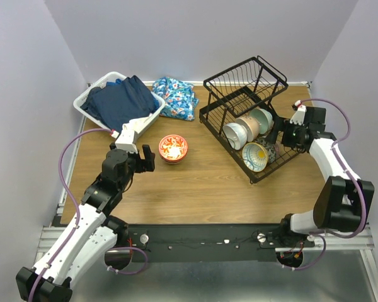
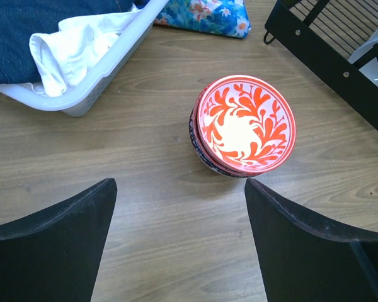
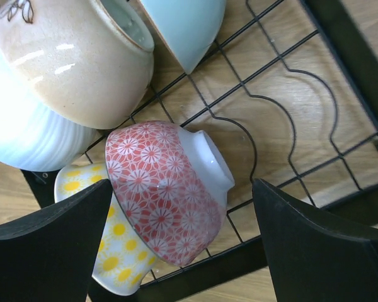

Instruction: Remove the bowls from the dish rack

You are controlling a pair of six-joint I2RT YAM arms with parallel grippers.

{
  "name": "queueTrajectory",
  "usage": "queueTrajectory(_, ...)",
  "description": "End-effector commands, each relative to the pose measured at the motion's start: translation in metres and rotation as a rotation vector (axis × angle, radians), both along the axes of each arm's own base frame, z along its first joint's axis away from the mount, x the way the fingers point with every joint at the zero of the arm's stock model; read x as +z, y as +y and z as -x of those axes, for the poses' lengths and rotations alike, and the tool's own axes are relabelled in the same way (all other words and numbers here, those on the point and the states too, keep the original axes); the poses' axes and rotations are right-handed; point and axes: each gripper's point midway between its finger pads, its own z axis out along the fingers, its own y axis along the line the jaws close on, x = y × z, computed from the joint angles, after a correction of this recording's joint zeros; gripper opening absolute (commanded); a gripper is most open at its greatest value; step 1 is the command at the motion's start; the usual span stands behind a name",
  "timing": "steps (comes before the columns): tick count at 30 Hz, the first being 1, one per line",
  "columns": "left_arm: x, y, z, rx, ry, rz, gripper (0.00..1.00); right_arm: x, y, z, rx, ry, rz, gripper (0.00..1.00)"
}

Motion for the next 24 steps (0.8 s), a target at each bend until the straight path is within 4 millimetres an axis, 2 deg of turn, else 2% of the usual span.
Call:
queueTrajectory(1,0.009,0.001,-0.003,0.003,-0.038,0.002,0.91,0.001,0.019,-0.005,0.108,-0.012,-0.101,1.0)
queueTrajectory(6,0.011,0.002,-0.003,0.002,-0.05,0.003,0.92,-0.014,0.027,0.0,0.133,0.041,-0.148,1.0)
queueTrajectory(13,0.011,0.002,-0.003,-0.001,-0.052,0.001,0.92,-0.016,0.035,-0.001,0.178,0.058,-0.2,1.0)
queueTrajectory(18,0.01,0.0,-0.003,-0.009,-0.051,0.005,0.91,-0.014,0.05,0.003,0.241,0.099,-0.29,0.97)
queueTrajectory(24,0.009,-0.001,-0.003,-0.012,-0.047,0.003,0.92,-0.014,0.046,0.004,0.244,0.111,-0.263,0.9)
